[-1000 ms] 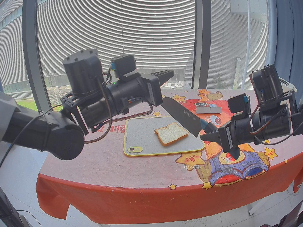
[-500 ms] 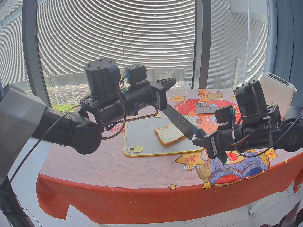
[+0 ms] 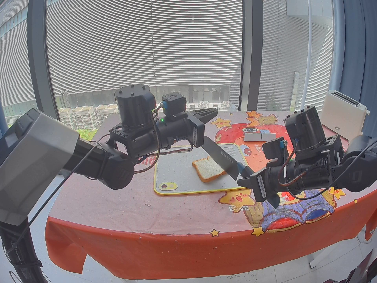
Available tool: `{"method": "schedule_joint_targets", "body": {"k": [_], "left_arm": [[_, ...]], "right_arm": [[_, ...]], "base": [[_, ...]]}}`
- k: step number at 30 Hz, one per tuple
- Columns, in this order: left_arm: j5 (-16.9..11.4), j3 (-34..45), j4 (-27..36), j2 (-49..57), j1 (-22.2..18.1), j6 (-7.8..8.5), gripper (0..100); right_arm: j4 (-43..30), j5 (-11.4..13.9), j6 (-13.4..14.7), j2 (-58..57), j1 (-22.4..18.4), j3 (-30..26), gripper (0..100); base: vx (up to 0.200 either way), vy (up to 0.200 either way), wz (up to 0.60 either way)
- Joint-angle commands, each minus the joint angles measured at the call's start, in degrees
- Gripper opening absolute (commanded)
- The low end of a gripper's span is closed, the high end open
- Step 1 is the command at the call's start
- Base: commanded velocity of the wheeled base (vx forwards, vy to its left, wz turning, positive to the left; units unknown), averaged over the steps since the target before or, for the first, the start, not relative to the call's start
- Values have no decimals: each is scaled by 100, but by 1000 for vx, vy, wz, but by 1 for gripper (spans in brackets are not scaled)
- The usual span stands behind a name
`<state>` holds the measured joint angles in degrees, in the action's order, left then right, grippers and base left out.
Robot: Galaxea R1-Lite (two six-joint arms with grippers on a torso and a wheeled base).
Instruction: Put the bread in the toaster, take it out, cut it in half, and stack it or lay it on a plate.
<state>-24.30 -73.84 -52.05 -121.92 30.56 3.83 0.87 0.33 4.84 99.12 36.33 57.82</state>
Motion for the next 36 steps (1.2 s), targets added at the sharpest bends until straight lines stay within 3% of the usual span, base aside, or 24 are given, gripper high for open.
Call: {"method": "schedule_joint_targets", "body": {"k": [1,4,24,36], "left_arm": [[-23,10,-24,-271,11,189,0],[-23,1,-24,-368,20,268,0],[-23,71,-59,-719,143,294,0],[-23,177,-174,-772,161,435,0]], "right_arm": [[1,2,-1,90,6,-8,0],[-7,2,-9,107,6,-8,0],[10,2,-9,327,-47,10,0],[10,29,17,327,-64,54,0]], "base": [[0,0,0],[0,0,0],[0,0,0],[0,0,0]]}}
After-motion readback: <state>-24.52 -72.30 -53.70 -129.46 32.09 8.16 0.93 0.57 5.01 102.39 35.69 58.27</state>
